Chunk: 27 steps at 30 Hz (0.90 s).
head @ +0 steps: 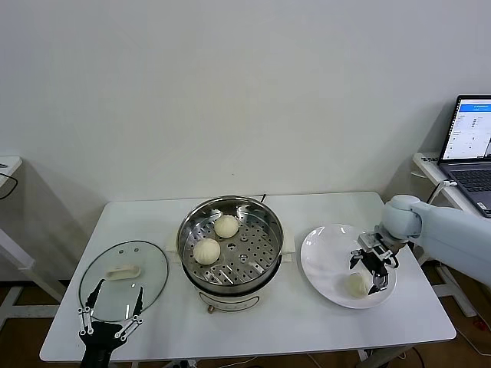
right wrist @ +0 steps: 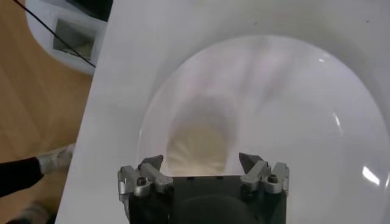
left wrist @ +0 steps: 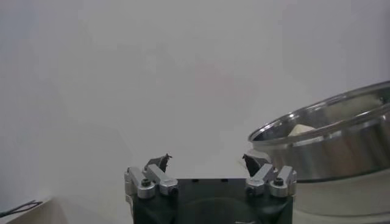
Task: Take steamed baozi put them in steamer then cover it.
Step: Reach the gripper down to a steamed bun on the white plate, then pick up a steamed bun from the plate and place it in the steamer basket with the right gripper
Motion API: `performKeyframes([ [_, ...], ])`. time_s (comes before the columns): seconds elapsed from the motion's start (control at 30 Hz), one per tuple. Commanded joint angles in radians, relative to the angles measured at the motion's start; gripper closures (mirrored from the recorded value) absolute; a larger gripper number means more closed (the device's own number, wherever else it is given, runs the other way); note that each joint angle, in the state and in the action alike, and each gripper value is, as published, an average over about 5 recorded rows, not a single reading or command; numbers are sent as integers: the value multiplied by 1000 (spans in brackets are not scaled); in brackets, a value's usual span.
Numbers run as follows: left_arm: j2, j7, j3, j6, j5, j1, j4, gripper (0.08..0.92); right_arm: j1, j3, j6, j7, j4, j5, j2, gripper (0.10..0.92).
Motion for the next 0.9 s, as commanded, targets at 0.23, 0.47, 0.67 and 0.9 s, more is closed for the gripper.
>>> performKeyframes([
  [0.23,3,0,-8,5,-14,1,-6,177,-56,31,-17,39,-6,-29,0,232],
  [0.47,3,-1,-10,4,-12,2,-11,177,-28,45,-11,33,33,-44,-4,345],
  [0.67,6,-1,-13,4,-11,4,-19,177,97,137,58,-74,78,-56,12,359],
  [0.9,6,-1,-5,7,-6,4,-29,177,423,112,243,-147,106,56,200,333],
])
